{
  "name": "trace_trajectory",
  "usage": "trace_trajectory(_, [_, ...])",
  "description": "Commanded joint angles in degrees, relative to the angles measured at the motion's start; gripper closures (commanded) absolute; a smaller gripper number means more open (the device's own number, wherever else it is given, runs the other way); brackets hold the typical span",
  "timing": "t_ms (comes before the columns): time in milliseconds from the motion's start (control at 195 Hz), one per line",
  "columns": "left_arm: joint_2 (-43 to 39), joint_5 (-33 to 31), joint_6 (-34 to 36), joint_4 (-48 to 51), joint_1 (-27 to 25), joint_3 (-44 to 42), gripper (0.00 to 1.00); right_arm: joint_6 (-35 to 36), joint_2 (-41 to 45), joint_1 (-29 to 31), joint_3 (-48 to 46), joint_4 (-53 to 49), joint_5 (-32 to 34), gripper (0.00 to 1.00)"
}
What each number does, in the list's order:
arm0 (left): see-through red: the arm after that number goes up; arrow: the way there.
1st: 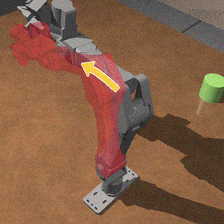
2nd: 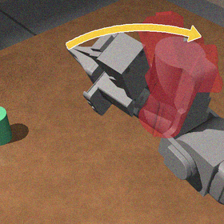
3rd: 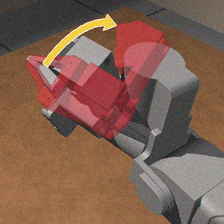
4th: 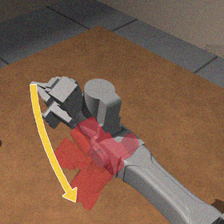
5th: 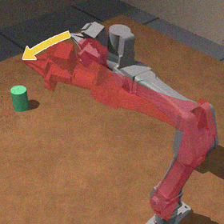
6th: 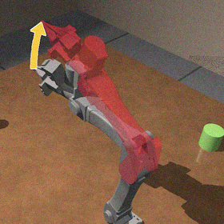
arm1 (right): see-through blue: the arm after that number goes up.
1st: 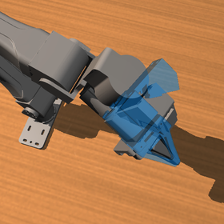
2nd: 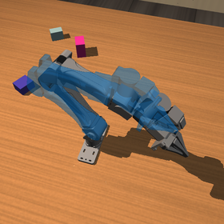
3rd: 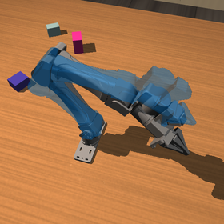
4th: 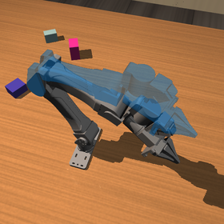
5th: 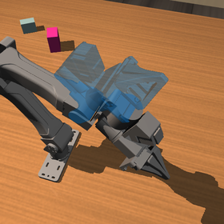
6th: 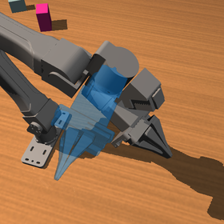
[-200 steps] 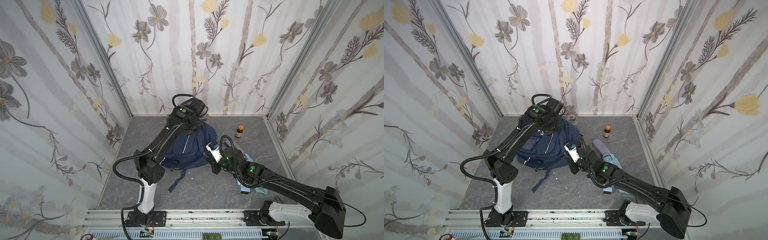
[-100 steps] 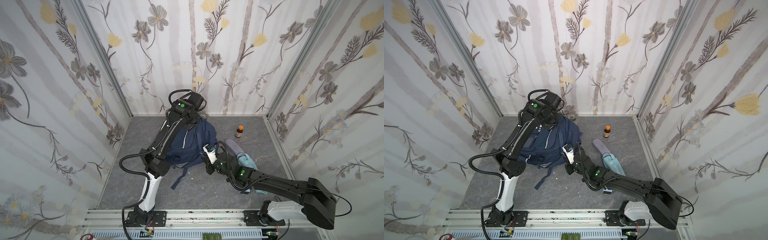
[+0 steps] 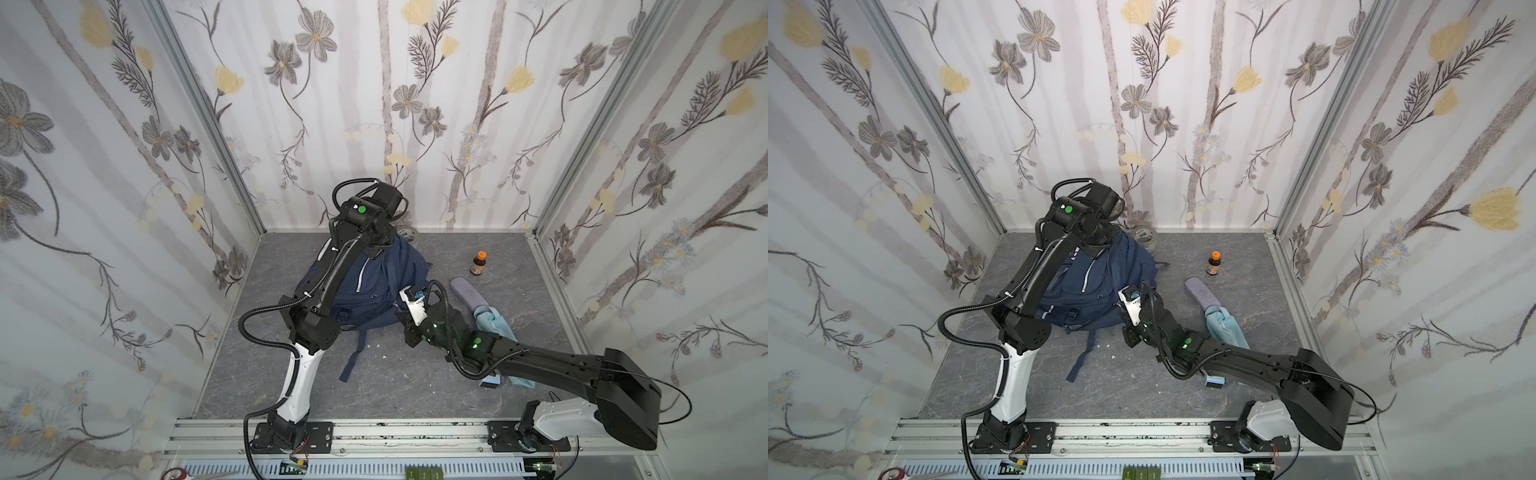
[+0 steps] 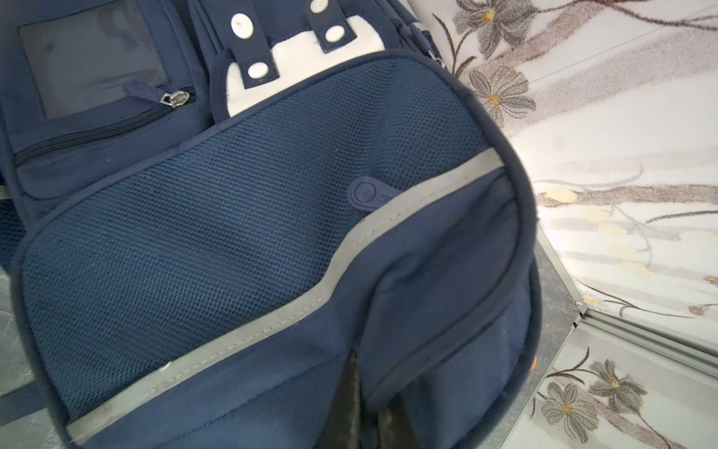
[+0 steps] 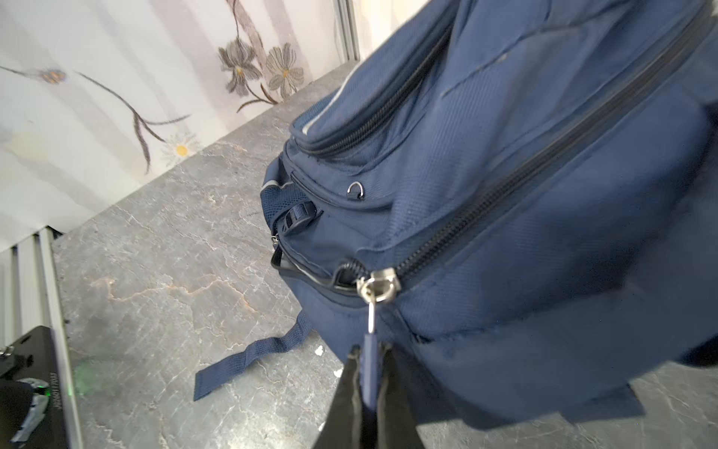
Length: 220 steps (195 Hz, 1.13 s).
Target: Pack the student bag
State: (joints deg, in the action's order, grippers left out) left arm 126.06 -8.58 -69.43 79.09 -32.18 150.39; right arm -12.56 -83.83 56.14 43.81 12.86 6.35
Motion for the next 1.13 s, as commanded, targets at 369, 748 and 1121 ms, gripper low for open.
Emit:
trace_trajectory(369, [-9.0,21.5,45.7,-26.6,-1.0,-22.4,0.14,19.2,10.6,-16.7,-0.5,-25.2,-12.4,1.0])
trace_trajectory(748, [8.5,26.4,42.4,-5.3,-9.2,1.0,0.32,19.5,11.4,-18.8,0.9,-23.4,-10.7,1.0])
trace_trajectory(1121, [-9.3,27.7,53.8,-13.9,-7.0,-22.9,0.34,19.3,14.6,-23.4,0.2,-21.1,-15.2,1.0])
